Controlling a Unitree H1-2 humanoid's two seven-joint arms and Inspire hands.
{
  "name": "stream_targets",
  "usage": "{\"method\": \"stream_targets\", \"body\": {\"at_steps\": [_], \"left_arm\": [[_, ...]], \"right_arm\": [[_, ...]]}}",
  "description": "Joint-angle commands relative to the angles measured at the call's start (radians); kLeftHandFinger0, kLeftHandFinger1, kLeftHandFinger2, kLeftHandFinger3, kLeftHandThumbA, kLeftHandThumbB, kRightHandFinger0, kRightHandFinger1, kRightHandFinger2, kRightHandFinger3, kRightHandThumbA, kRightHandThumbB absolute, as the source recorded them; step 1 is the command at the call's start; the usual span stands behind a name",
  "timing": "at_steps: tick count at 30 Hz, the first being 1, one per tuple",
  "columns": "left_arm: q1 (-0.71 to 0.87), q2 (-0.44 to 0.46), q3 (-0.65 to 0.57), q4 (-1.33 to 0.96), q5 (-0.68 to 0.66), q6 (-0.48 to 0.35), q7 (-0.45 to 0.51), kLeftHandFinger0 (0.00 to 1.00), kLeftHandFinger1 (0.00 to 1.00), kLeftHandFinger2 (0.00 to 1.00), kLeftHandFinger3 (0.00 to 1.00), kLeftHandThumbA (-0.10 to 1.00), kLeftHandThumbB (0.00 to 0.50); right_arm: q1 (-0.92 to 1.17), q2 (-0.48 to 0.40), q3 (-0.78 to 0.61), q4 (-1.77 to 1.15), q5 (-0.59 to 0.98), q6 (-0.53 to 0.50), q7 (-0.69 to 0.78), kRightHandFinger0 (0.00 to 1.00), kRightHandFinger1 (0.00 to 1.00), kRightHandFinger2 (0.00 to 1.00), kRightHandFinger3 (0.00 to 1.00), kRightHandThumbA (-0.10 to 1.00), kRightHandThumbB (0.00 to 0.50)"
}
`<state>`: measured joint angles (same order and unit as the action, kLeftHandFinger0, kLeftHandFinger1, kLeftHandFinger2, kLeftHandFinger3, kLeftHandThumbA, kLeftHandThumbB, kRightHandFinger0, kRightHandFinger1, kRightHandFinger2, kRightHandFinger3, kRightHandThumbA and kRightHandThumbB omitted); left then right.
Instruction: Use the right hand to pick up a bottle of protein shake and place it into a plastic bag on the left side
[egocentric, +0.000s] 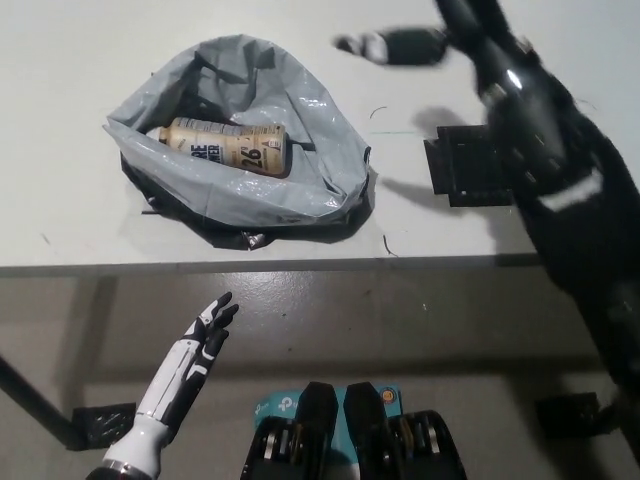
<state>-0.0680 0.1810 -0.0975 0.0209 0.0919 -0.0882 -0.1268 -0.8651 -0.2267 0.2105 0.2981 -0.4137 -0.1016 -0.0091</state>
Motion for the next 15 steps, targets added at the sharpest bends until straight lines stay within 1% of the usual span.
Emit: {"method": "stream_targets", "body": {"at_steps": [1, 2, 4, 5, 7, 8, 9, 10, 11, 12, 13, 15], "left_arm": [[-0.08, 0.026, 0.042, -0.016, -0.051, -0.011, -0.014, 1.0, 1.0, 1.0, 1.0, 1.0, 0.17], [-0.069, 0.025, 0.043, -0.025, -0.055, -0.006, -0.016, 1.0, 1.0, 1.0, 1.0, 1.0, 0.158], [-0.07, 0.029, 0.044, -0.025, -0.061, -0.009, -0.021, 1.0, 1.0, 1.0, 1.0, 1.0, 0.143], [-0.062, 0.031, 0.043, -0.025, -0.066, -0.013, -0.025, 1.0, 1.0, 1.0, 1.0, 1.0, 0.142], [-0.038, 0.024, 0.039, -0.033, -0.069, -0.017, -0.025, 1.0, 1.0, 1.0, 1.0, 1.0, 0.152], [-0.038, 0.023, 0.038, -0.029, -0.074, -0.021, -0.028, 1.0, 1.0, 1.0, 1.0, 1.0, 0.146], [-0.041, 0.024, 0.037, -0.026, -0.073, -0.023, -0.029, 1.0, 1.0, 1.0, 1.0, 1.0, 0.148], [-0.044, 0.028, 0.034, -0.021, -0.068, -0.03, -0.032, 1.0, 1.0, 1.0, 1.0, 1.0, 0.138], [-0.041, 0.03, 0.033, -0.022, -0.067, -0.032, -0.033, 1.0, 1.0, 1.0, 1.0, 1.0, 0.136], [-0.033, 0.03, 0.034, -0.036, -0.064, -0.02, -0.03, 1.0, 1.0, 1.0, 1.0, 1.0, 0.14], [-0.034, 0.029, 0.037, -0.045, -0.069, -0.005, -0.03, 1.0, 1.0, 1.0, 1.0, 1.0, 0.146], [-0.035, 0.03, 0.04, -0.046, -0.07, -0.002, -0.03, 1.0, 1.0, 1.0, 1.0, 1.0, 0.147]], "right_arm": [[0.506, -0.249, -0.343, -1.134, 0.657, 0.033, -0.088, 1.0, 1.0, 1.0, 1.0, 1.0, 0.363], [0.572, -0.223, -0.304, -1.169, 0.624, 0.012, -0.105, 1.0, 1.0, 1.0, 1.0, 1.0, 0.339], [0.645, -0.17, -0.25, -1.194, 0.568, -0.016, -0.122, 1.0, 1.0, 1.0, 1.0, 1.0, 0.326], [0.697, -0.11, -0.224, -1.184, 0.497, -0.042, -0.133, 1.0, 1.0, 1.0, 1.0, 1.0, 0.348], [0.765, -0.048, -0.174, -1.154, 0.487, -0.058, -0.141, 1.0, 1.0, 1.0, 1.0, 1.0, 0.402], [0.782, -0.032, -0.162, -1.118, 0.479, -0.078, -0.134, 1.0, 1.0, 1.0, 1.0, 1.0, 0.397], [0.794, -0.013, -0.154, -1.078, 0.461, -0.099, -0.129, 1.0, 1.0, 1.0, 1.0, 1.0, 0.368], [0.804, 0.022, -0.14, -1.008, 0.421, -0.136, -0.127, 1.0, 1.0, 1.0, 1.0, 1.0, 0.328], [0.811, 0.034, -0.135, -0.988, 0.408, -0.148, -0.126, 1.0, 1.0, 1.0, 1.0, 1.0, 0.321], [0.82, 0.048, -0.127, -0.936, 0.391, -0.178, -0.123, 1.0, 1.0, 1.0, 1.0, 1.0, 0.284], [0.821, 0.063, -0.119, -0.831, 0.354, -0.204, -0.11, 1.0, 1.0, 1.0, 1.0, 1.0, 0.302], [0.816, 0.073, -0.114, -0.758, 0.354, -0.221, -0.091, 1.0, 1.0, 1.0, 1.0, 1.0, 0.311]]}}
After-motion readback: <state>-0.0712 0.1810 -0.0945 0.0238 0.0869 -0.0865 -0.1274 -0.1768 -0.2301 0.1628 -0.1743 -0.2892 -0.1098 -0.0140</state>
